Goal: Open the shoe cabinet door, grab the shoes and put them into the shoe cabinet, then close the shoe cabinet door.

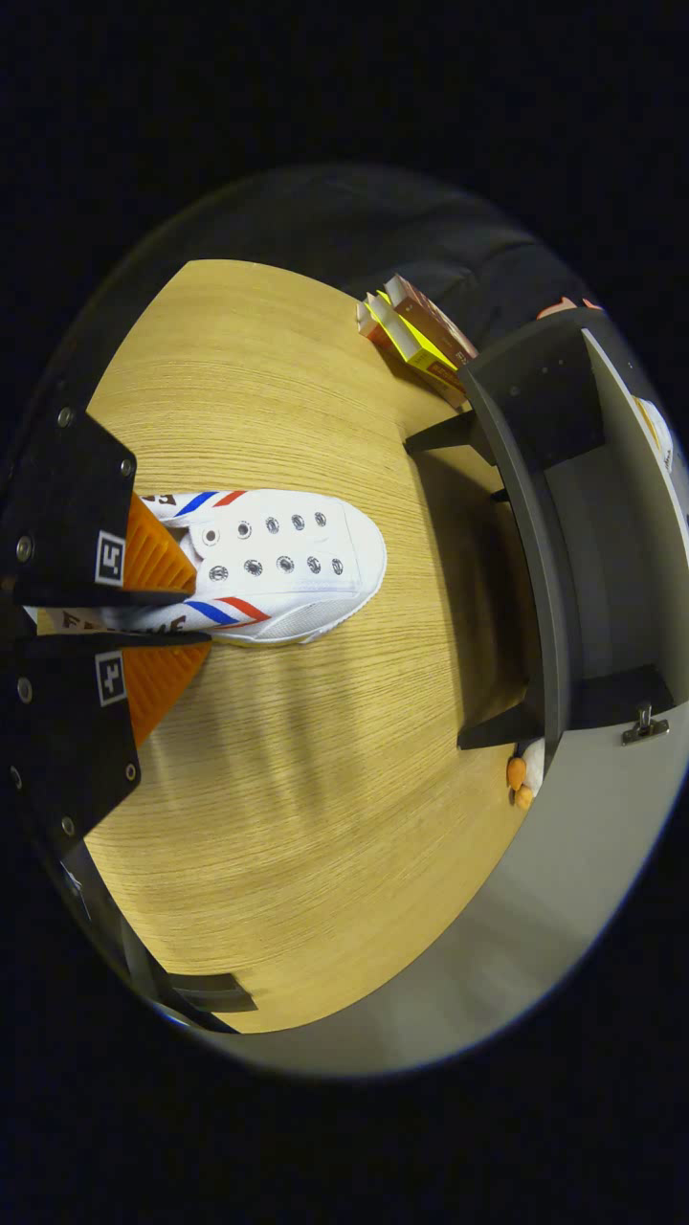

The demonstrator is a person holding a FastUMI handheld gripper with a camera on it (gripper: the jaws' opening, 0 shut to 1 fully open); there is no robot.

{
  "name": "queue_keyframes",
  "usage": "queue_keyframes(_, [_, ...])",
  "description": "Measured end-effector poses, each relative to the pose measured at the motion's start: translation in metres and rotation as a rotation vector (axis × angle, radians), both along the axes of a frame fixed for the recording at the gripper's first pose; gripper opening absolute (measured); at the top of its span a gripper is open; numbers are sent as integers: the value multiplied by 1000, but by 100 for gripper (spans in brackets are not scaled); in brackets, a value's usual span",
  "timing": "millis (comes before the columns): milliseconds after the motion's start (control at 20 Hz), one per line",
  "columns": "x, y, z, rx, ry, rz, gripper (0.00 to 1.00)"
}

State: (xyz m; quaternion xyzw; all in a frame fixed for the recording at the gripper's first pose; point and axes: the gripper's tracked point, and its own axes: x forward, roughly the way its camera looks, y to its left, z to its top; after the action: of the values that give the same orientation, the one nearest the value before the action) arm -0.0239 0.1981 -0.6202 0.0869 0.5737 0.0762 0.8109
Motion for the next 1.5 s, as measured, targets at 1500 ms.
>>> queue_keyframes(1500, [97, 14, 212, -32, -223, -147, 2])
